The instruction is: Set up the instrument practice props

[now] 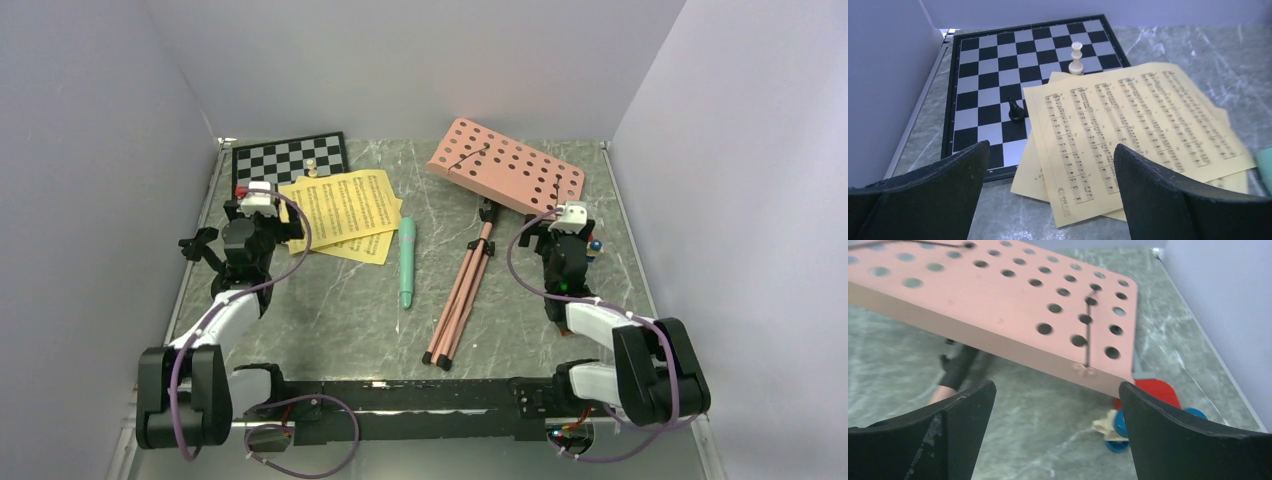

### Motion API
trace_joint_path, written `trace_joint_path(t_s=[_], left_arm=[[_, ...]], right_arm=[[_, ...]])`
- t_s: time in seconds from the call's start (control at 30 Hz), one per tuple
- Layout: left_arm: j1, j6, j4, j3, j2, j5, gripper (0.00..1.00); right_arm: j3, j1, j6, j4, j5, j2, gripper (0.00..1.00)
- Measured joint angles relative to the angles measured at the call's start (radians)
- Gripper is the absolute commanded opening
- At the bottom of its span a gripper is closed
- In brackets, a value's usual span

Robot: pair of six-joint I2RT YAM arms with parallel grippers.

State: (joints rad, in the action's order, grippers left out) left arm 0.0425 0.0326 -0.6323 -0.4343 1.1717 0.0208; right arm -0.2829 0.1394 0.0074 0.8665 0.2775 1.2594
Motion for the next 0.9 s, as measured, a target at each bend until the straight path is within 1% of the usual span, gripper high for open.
trace_joint_path(t_s=[0.1, 0.2, 0.27, 0.3, 0.4, 0.47, 0.57, 0.6, 0.7, 0.73, 0.8, 0.9], left_arm=[[-0.008, -0.079, 0.098, -0.032, -0.062, -0.026, 0.99], [-0.010, -0.154, 0.219, -0.080, -0.090, -0.049, 0.99], [-0.010, -0.201, 0.323, -0.152, -0.086, -0.059, 0.99], [-0.010, -0.229, 0.388, -0.203, -0.079, -0.073, 0.99], [-0.011, -0.316, 0.554, -0.357, -0.037, -0.137, 0.99], [-0.011, -0.371, 0.619, -0.429, -0.010, -0.174, 0.99], [-0.007, -0.447, 0.628, -0.421, -0.002, -0.162, 0.99], [-0.006, -0.463, 0.629, -0.404, 0.000, -0.142, 0.97], [-0.022, -0.475, 0.665, -0.385, 0.029, -0.078, 0.96], [-0.042, -0.473, 0.687, -0.392, 0.039, -0.073, 0.96], [-0.123, -0.463, 0.740, -0.418, 0.047, -0.080, 0.96], [-0.319, -0.437, 0.781, -0.479, 0.048, -0.113, 0.95]], right_arm=[[-0.030, 0.058, 0.035, -0.057, 0.030, -0.061, 1.00], [-0.040, 0.065, 0.160, -0.143, 0.092, -0.155, 1.00], [-0.084, 0.064, 0.280, -0.269, 0.163, -0.203, 1.00], [-0.132, 0.061, 0.346, -0.362, 0.198, -0.220, 1.00], [-0.264, 0.045, 0.458, -0.566, 0.252, -0.237, 1.00], [-0.335, 0.032, 0.489, -0.675, 0.256, -0.242, 1.00], [-0.415, 0.010, 0.509, -0.808, 0.226, -0.243, 1.00], [-0.426, 0.005, 0.509, -0.840, 0.211, -0.243, 1.00], [-0.435, 0.000, 0.510, -0.921, 0.145, -0.245, 1.00], [-0.435, 0.000, 0.510, -0.947, 0.114, -0.247, 0.99], [-0.434, 0.000, 0.510, -0.973, 0.050, -0.252, 0.98], [-0.429, -0.001, 0.520, -0.990, -0.066, -0.264, 0.97]])
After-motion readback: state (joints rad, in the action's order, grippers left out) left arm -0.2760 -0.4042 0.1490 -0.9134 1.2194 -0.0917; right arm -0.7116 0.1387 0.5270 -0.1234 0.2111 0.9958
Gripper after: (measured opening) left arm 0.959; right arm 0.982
